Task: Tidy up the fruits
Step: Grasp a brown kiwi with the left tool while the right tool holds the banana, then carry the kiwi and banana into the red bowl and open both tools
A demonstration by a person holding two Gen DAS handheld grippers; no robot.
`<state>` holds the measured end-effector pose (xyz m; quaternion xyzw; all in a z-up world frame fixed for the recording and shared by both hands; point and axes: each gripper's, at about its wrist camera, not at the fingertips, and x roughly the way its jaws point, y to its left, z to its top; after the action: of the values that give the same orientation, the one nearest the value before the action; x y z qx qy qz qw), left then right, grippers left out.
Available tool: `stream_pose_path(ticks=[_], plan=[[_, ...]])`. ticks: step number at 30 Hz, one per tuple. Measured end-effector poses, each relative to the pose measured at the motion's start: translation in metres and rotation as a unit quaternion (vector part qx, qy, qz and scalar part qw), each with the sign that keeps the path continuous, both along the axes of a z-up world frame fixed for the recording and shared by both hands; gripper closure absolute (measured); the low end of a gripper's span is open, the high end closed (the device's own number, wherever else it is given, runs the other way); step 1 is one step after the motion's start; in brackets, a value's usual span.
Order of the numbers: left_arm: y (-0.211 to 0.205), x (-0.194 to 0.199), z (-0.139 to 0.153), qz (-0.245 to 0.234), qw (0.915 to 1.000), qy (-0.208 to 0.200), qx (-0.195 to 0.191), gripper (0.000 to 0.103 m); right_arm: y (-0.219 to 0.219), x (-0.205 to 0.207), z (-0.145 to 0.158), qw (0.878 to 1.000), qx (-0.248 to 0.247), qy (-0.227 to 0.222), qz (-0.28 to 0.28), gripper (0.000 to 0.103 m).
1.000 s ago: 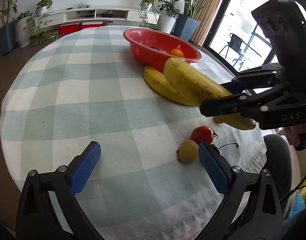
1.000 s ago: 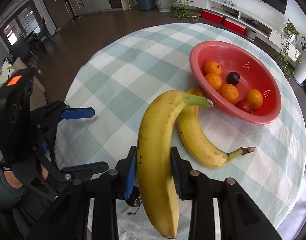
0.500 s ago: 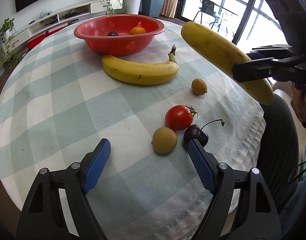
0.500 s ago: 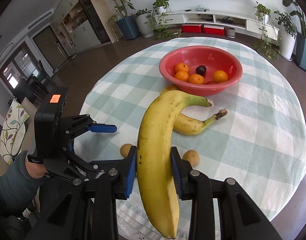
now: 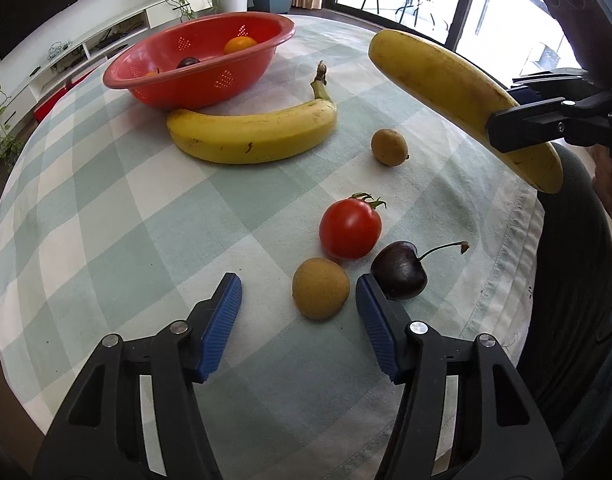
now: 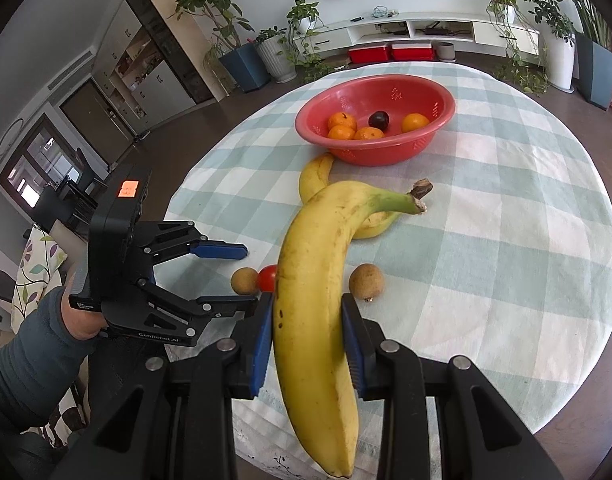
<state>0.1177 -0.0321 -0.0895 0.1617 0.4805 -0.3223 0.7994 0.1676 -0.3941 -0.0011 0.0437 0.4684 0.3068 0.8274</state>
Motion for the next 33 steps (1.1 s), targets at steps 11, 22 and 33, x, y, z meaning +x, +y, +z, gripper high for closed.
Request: stream_pose_path(ticks=[11,22,33], plan=[[-0.0032,0.0024,0.0009,-0.003,1.0,-0.005,-0.003,0.076,-0.0029,-0.0013,-0.0039,1.0,0.006,0.006,-0.004,0.068],[0.0019,-0.0011,-0.0001,0.012,0.9998,-0.003,-0.015,0.076,-0.0029,-0.0025,-0.0033,1.0,0.007,0.006,-0.004,0.068],[0.0039,-0.0065,0.0012,0.025,0.9996,-0.005,-0.014,0.078,-0.0017,-0.003,-0.0019,1.0,0.009,0.004,-0.005,0.068]])
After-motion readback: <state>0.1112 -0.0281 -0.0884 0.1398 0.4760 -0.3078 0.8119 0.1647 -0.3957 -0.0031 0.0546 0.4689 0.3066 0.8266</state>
